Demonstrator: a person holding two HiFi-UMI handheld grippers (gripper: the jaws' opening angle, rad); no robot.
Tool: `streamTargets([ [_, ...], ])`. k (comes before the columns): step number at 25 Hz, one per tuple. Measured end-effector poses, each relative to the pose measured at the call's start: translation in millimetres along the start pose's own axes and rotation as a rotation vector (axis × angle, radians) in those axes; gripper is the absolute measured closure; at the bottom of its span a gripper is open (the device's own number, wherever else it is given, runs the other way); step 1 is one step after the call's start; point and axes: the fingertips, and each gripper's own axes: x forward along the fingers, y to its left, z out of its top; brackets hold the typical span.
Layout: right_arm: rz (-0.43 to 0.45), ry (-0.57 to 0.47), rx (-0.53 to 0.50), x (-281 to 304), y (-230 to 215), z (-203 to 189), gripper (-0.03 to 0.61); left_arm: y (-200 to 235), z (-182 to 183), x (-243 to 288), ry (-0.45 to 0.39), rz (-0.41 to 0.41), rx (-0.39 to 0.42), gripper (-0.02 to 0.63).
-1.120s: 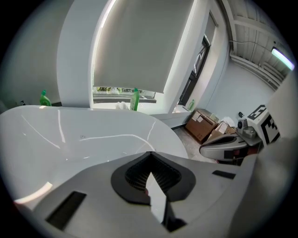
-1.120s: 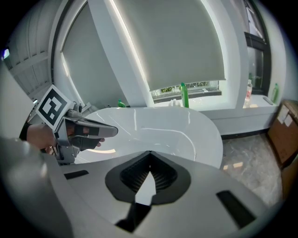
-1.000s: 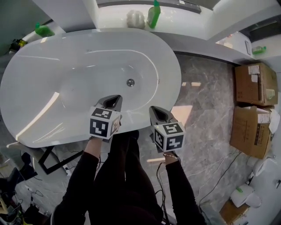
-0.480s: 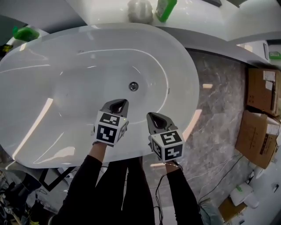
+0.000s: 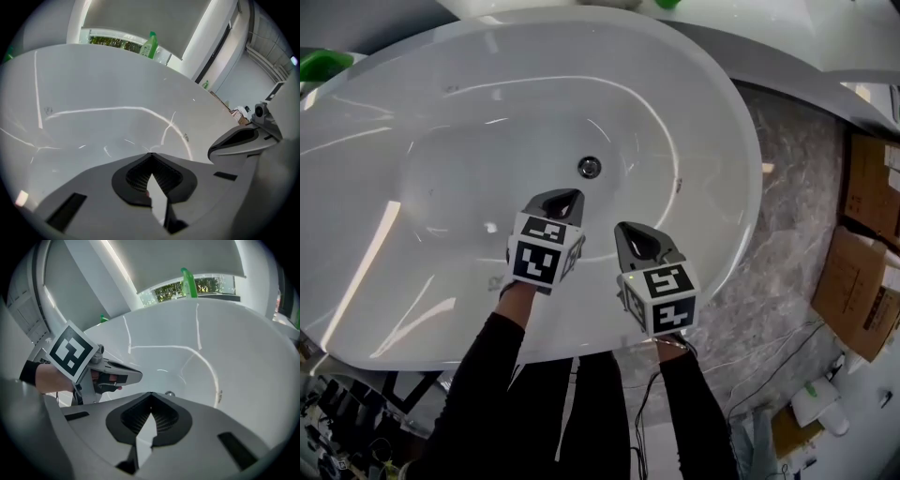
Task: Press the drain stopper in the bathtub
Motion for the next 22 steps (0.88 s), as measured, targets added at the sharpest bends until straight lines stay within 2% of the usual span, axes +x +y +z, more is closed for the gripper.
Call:
streamTargets([
  [12, -0.026, 0.029, 0.018, 45, -18, 13, 0.577, 17, -10, 39, 0.013, -0.010, -0.054, 0.606],
  [22, -0.024, 0.081, 0.015, 81, -45, 13, 0.578, 38, -25, 73, 0.049, 0.027, -0.090, 0.606],
])
